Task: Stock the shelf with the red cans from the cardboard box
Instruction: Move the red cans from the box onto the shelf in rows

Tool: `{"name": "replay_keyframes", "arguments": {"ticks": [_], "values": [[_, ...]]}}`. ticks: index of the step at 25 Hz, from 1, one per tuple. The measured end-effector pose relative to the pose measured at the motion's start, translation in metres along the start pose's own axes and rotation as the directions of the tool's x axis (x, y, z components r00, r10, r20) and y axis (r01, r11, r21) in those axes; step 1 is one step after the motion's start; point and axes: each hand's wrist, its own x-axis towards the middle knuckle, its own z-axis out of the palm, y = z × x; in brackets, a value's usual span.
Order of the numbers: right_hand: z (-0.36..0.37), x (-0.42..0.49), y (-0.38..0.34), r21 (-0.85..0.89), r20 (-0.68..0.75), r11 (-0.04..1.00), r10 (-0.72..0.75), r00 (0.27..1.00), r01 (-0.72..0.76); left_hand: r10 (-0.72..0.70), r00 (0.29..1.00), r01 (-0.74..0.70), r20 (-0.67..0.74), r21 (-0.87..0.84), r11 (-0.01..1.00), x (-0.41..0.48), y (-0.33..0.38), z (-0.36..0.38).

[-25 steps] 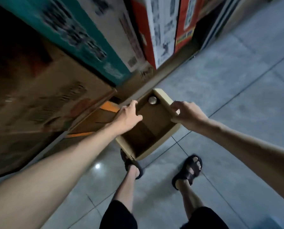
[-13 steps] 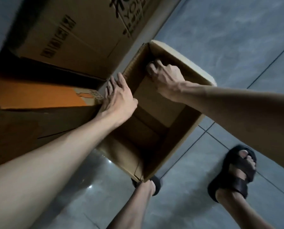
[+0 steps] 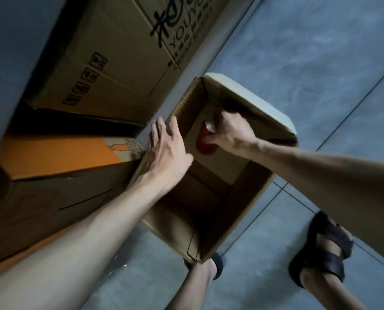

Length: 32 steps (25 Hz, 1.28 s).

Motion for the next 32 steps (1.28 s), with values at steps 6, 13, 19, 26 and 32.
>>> {"name": "replay_keyframes", "arguments": {"ticks": [6, 13, 19, 26, 32], "values": [[-0.081, -0.105, -0.025, 0.668, 0.264, 0.692, 0.124, 0.957, -0.274, 0.211, 0.92, -0.073, 0.329, -0.385, 0.92, -0.059, 0.035, -0.072], [-0.263, -0.205, -0.106, 0.819, 0.364, 0.53, -0.189, 0.912, -0.217, 0.361, 0.881, -0.103, 0.304, -0.622, 0.776, -0.149, 0.09, -0.221], [-0.398, -0.3, -0.222, 0.754, 0.412, 0.631, -0.238, 0.88, -0.182, 0.299, 0.953, -0.224, 0.045, -0.557, 0.8, -0.261, 0.131, -0.365], [-0.483, -0.42, -0.377, 0.621, 0.325, 0.778, -0.146, 0.934, -0.094, 0.169, 0.962, -0.257, -0.213, -0.505, 0.824, -0.411, 0.152, -0.489], [-0.503, -0.475, -0.481, 0.451, 0.353, 0.882, -0.316, 0.881, 0.136, 0.041, 0.992, -0.119, -0.115, -0.836, 0.536, -0.505, 0.111, -0.531]]}}
